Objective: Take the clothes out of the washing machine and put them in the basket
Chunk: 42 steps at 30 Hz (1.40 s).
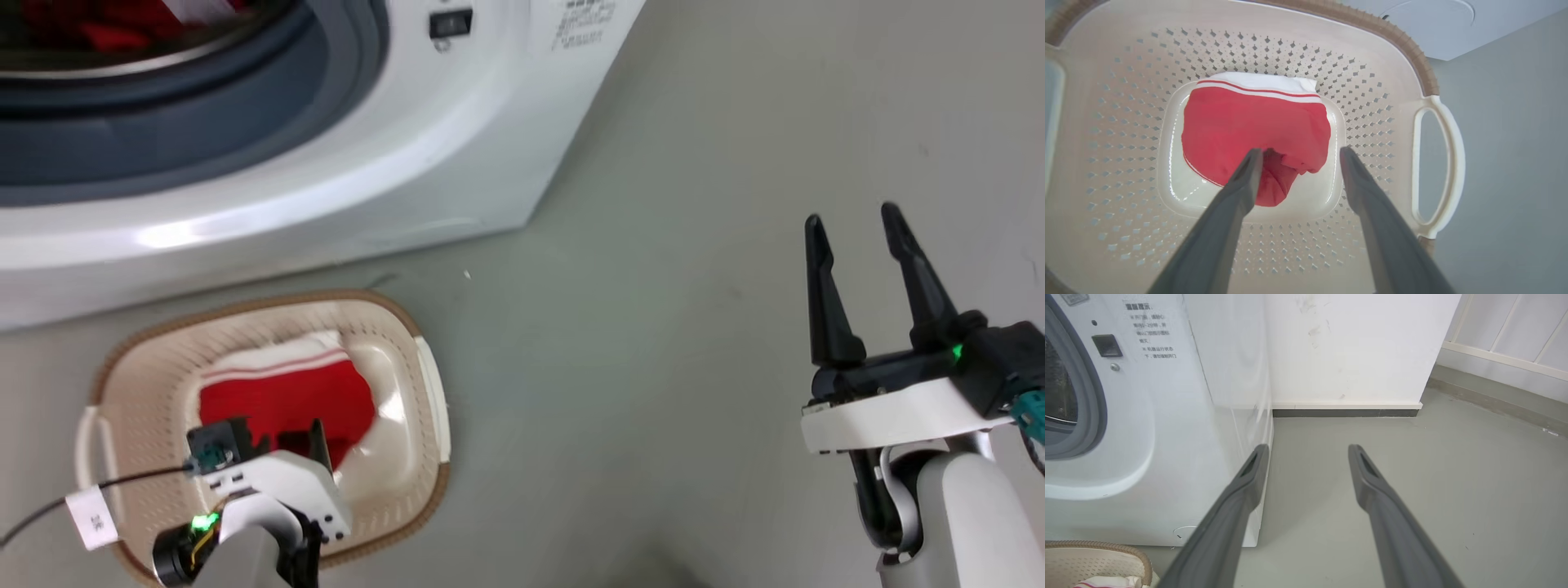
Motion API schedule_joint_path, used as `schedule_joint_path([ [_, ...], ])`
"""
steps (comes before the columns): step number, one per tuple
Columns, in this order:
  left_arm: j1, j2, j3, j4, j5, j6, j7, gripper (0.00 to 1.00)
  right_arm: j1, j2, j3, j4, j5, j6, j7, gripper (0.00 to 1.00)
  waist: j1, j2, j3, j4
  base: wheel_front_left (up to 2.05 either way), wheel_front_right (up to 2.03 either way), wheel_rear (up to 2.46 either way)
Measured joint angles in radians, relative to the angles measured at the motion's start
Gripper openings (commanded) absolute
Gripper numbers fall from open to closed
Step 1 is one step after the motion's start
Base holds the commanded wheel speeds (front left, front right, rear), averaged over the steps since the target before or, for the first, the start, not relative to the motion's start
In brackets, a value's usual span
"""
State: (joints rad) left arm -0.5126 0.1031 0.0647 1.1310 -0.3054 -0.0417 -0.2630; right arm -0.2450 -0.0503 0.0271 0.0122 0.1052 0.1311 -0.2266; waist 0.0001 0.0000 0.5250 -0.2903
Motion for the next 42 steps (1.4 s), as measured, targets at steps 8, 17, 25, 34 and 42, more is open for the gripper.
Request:
schedule_joint_path([
  [8,0.119,-0.030,0.001,-0.134,0.024,-0.020,0.000,1.00,0.064,0.000,-0.007,-0.002,-0.019,0.000,0.035,1.00,-0.0002,0.0000,-0.165,0.056,0.00,0.00,0.00],
  [17,0.213,-0.046,0.009,-0.384,0.075,-0.011,0.000,1.00,0.136,0.000,-0.022,-0.030,-0.027,0.000,0.074,1.00,-0.0003,0.0000,-0.304,0.146,0.00,0.00,0.00],
  [25,0.296,-0.051,0.000,-0.681,0.122,0.019,0.000,1.00,0.170,0.000,-0.027,-0.053,-0.026,0.000,0.091,1.00,-0.0004,0.0000,-0.364,0.204,0.00,0.00,0.00],
  [34,0.287,-0.038,-0.025,-0.827,0.164,0.032,0.016,1.00,0.173,0.000,-0.016,-0.052,-0.007,0.000,0.091,1.00,-0.0003,0.0000,-0.348,0.191,0.00,0.00,0.00],
  [42,0.081,0.061,-0.013,-0.799,0.152,-0.002,0.182,1.00,0.133,0.000,0.003,-0.038,0.024,0.000,0.065,1.00,-0.0001,0.0000,-0.266,0.125,0.00,0.00,0.00],
])
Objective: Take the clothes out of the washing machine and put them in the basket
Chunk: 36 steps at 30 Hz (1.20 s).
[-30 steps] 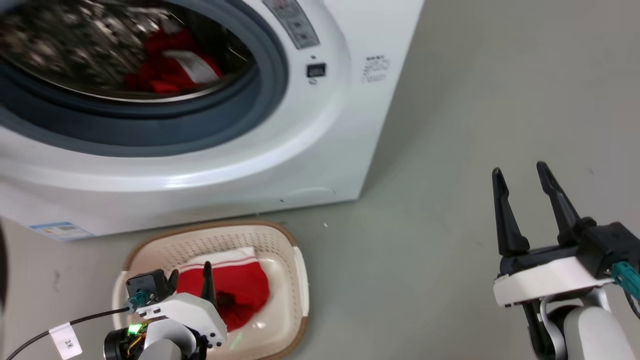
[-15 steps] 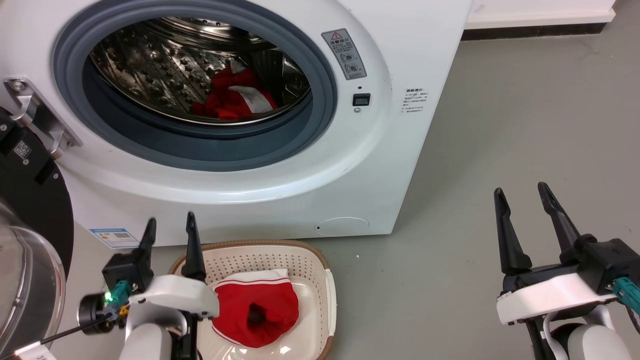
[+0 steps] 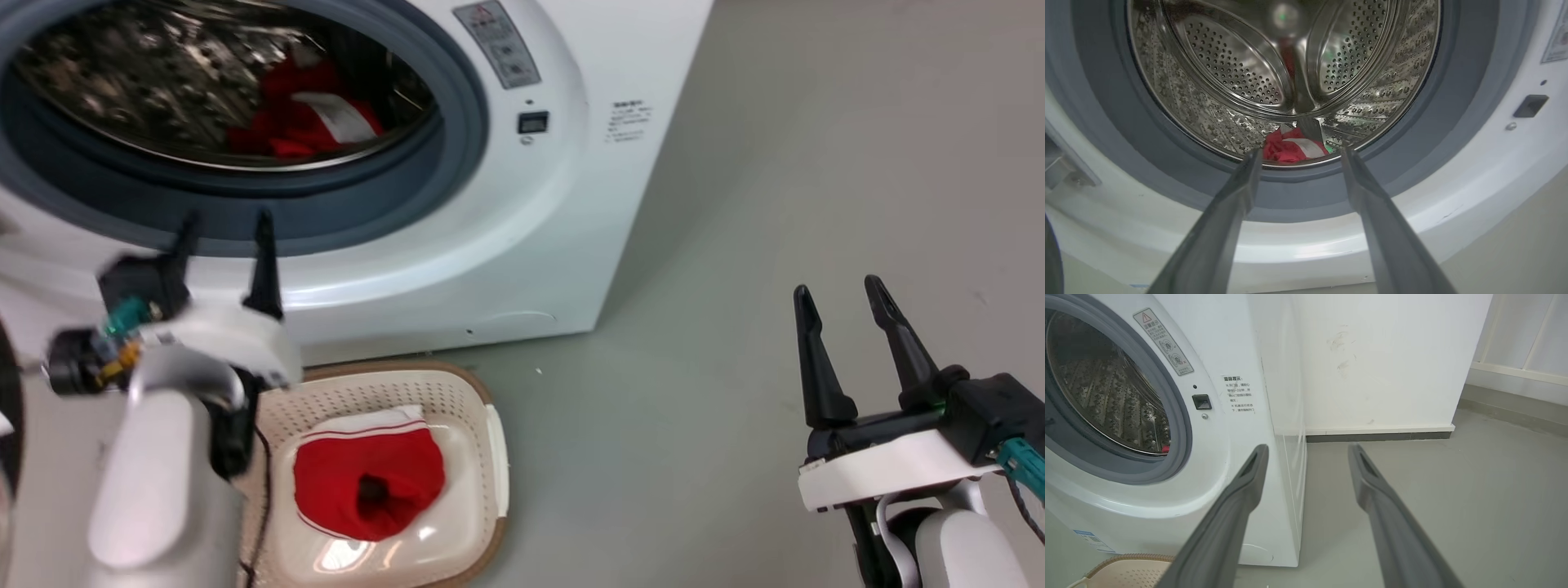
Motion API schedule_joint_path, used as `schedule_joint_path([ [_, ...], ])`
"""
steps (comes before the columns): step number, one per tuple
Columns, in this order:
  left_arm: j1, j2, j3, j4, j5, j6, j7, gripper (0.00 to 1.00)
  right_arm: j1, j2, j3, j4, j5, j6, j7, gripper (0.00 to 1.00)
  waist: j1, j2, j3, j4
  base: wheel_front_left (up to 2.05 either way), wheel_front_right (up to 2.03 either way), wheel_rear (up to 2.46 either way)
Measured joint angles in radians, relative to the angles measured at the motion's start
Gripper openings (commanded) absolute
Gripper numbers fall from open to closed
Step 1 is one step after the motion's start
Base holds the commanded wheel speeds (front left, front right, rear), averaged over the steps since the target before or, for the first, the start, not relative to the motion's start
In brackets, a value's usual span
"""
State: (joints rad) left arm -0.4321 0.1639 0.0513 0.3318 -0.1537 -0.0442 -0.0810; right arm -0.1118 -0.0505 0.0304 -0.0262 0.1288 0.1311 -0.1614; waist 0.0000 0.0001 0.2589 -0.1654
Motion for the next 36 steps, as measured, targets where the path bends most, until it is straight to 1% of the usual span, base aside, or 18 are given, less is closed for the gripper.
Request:
schedule_joint_path([
  [8,-0.237,0.139,0.034,0.149,-0.018,-0.025,0.157,1.00,-0.061,0.000,0.048,0.047,0.054,0.000,-0.049,1.00,0.0002,0.0000,0.115,-0.102,0.00,0.00,0.00],
  [11,-0.318,0.193,0.037,0.208,-0.016,-0.027,0.218,1.00,-0.082,0.000,0.068,0.068,0.076,0.000,-0.068,1.00,0.0002,0.0000,0.161,-0.146,0.00,0.00,0.00],
  [14,-0.403,0.258,0.037,0.265,-0.006,-0.035,0.270,1.00,-0.100,-0.001,0.088,0.087,0.096,0.000,-0.082,1.00,0.0002,0.0000,0.209,-0.190,0.00,0.00,0.00],
  [18,-0.495,0.331,0.023,0.315,0.017,-0.044,0.336,1.00,-0.122,-0.001,0.108,0.110,0.129,0.000,-0.095,1.00,0.0003,0.0000,0.272,-0.247,0.00,0.00,0.00],
  [23,-0.593,0.404,-0.008,0.343,0.051,-0.053,0.418,1.00,-0.139,-0.001,0.130,0.133,0.154,0.000,-0.099,1.00,0.0002,0.0000,0.344,-0.309,0.00,0.00,0.00],
  [31,-0.718,0.526,-0.066,0.328,0.111,-0.067,0.572,1.00,-0.154,-0.001,0.159,0.114,0.197,0.000,-0.101,1.00,0.0002,0.0000,0.442,-0.385,0.00,0.00,0.00],
  [36,-0.777,0.561,-0.115,0.315,0.124,-0.077,0.667,1.00,-0.150,0.000,0.158,0.096,0.198,0.000,-0.101,1.00,0.0003,0.0000,0.483,-0.401,0.00,0.00,0.00],
])
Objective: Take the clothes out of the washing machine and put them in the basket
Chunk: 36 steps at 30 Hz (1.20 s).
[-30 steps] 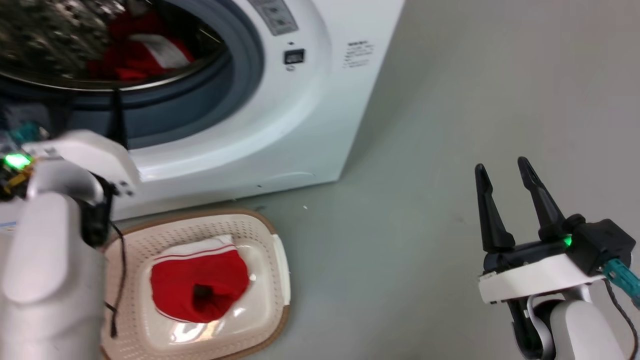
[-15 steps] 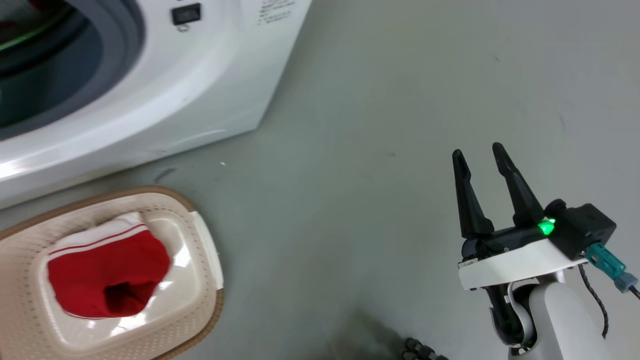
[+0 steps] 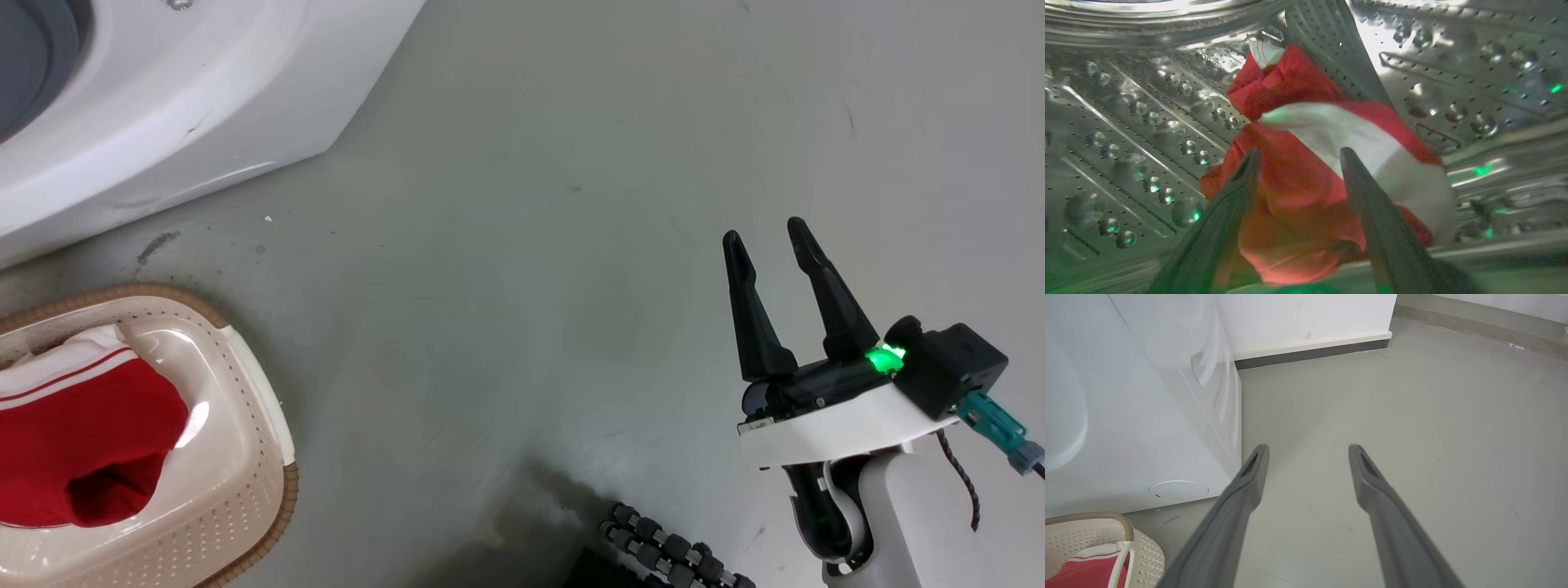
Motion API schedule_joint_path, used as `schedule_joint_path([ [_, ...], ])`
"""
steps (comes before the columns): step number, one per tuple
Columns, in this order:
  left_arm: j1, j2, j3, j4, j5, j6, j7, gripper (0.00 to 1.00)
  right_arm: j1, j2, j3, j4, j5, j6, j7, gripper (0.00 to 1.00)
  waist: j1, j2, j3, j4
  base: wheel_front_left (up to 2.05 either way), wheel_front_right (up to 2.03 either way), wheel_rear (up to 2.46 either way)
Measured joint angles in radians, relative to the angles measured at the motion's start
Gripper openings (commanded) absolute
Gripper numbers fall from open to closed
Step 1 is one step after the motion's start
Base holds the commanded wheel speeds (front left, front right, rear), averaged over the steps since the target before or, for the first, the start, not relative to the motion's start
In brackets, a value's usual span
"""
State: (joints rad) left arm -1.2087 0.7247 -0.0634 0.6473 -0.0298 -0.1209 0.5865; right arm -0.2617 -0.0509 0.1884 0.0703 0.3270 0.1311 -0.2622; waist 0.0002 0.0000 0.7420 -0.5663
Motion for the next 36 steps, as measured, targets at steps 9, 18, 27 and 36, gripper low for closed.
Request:
schedule_joint_path([
  [9,-0.048,0.049,-0.060,0.010,-0.006,-0.007,0.127,1.00,0.027,0.000,-0.006,-0.034,-0.001,0.000,0.000,1.00,-0.0001,0.0000,0.026,0.002,0.00,0.00,0.00],
  [18,-0.092,0.059,-0.079,0.062,-0.026,-0.007,0.129,0.00,0.037,0.000,-0.006,-0.052,-0.002,0.000,0.000,1.00,-0.0001,0.0000,0.043,0.001,0.00,0.00,0.00],
  [27,-0.100,0.074,-0.035,0.135,-0.065,0.035,-0.126,0.00,0.031,0.000,0.005,-0.045,0.002,0.000,0.000,1.00,-0.0001,0.0000,0.011,-0.008,0.00,0.00,0.00],
  [36,-0.016,0.016,0.014,0.234,-0.141,0.044,-0.450,0.00,0.016,0.000,-0.017,-0.031,-0.021,0.000,0.000,1.00,-0.0002,0.0000,-0.081,0.005,0.00,0.00,0.00],
])
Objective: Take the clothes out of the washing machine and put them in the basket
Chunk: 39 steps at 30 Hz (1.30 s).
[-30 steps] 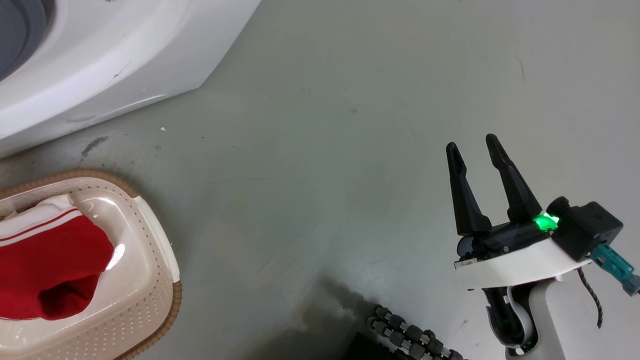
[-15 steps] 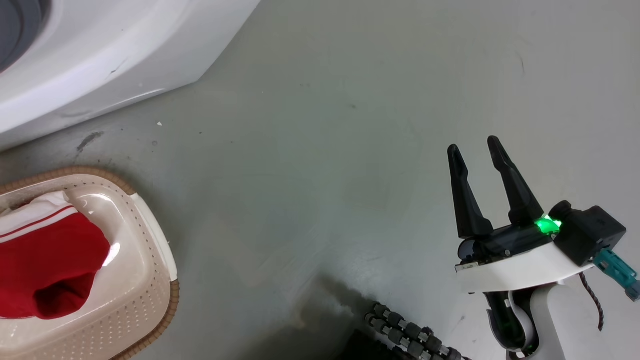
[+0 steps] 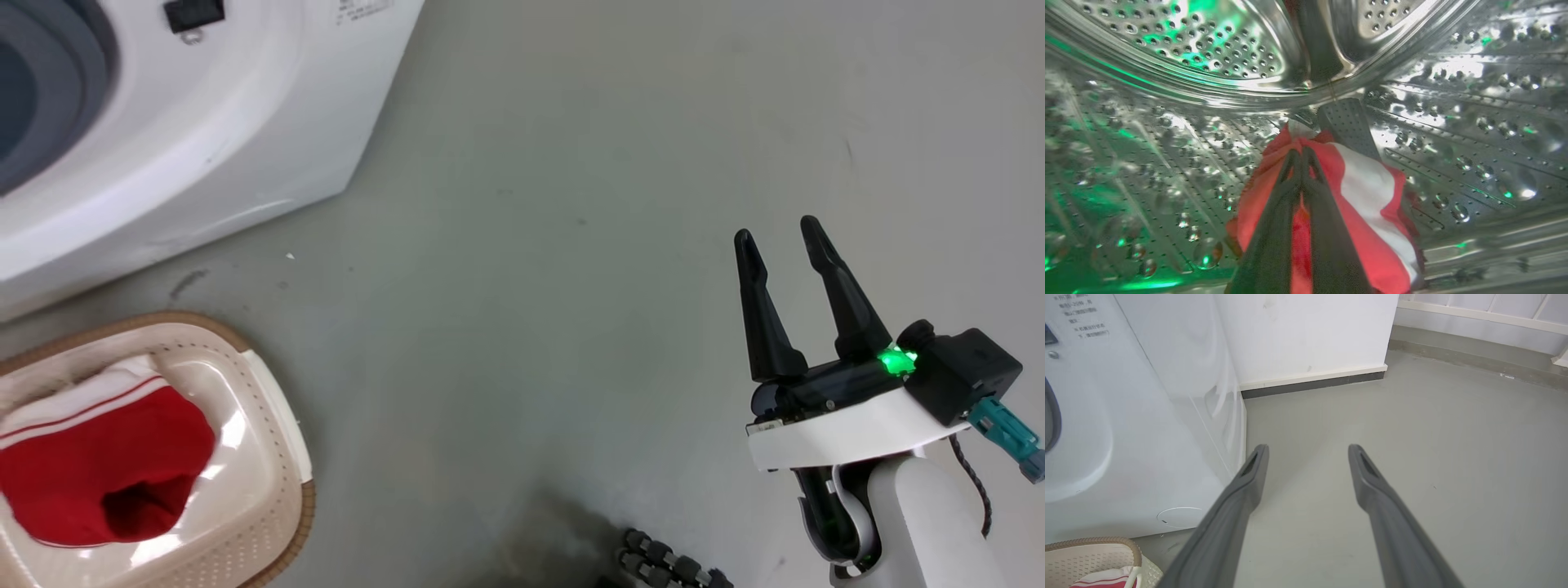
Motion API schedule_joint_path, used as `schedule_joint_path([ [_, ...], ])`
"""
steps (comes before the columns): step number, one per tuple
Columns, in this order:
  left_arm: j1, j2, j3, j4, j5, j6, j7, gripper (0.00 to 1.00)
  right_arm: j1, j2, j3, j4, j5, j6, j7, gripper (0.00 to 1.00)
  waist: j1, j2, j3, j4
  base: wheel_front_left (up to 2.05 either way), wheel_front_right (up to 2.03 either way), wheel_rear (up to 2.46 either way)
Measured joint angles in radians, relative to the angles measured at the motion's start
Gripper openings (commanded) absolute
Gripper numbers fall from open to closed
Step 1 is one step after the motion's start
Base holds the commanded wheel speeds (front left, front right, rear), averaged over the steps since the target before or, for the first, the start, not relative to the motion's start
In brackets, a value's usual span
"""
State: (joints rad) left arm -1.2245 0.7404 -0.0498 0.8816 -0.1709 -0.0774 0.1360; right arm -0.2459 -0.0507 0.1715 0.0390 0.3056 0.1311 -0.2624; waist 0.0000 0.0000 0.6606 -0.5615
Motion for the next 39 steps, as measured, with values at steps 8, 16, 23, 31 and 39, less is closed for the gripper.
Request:
schedule_joint_path([
  [8,0.105,-0.091,0.023,0.097,-0.051,0.022,-0.239,0.00,0.013,0.000,-0.028,0.019,-0.033,0.000,0.000,1.00,0.0000,0.0000,-0.110,0.035,0.00,0.00,0.00],
  [16,0.245,-0.192,0.052,0.108,-0.102,0.044,-0.381,0.00,0.052,0.001,-0.055,0.041,-0.072,0.000,0.000,1.00,-0.0001,0.0000,-0.241,0.070,0.00,0.00,0.00],
  [23,0.404,-0.280,0.064,-0.029,-0.123,0.073,-0.396,0.00,0.097,0.000,-0.082,0.040,-0.105,0.000,0.016,1.00,-0.0002,0.0000,-0.355,0.114,0.00,0.00,0.00],
  [31,0.588,-0.374,0.033,-0.324,-0.125,0.123,-0.365,0.00,0.146,0.000,-0.119,0.000,-0.122,0.000,0.050,1.00,-0.0003,0.0000,-0.446,0.195,0.00,0.00,0.00],
  [39,0.753,-0.409,-0.010,-0.700,-0.121,0.174,-0.233,0.00,0.171,0.000,-0.136,-0.044,-0.139,0.000,0.080,1.00,-0.0003,0.0000,-0.492,0.283,0.00,0.00,0.00],
])
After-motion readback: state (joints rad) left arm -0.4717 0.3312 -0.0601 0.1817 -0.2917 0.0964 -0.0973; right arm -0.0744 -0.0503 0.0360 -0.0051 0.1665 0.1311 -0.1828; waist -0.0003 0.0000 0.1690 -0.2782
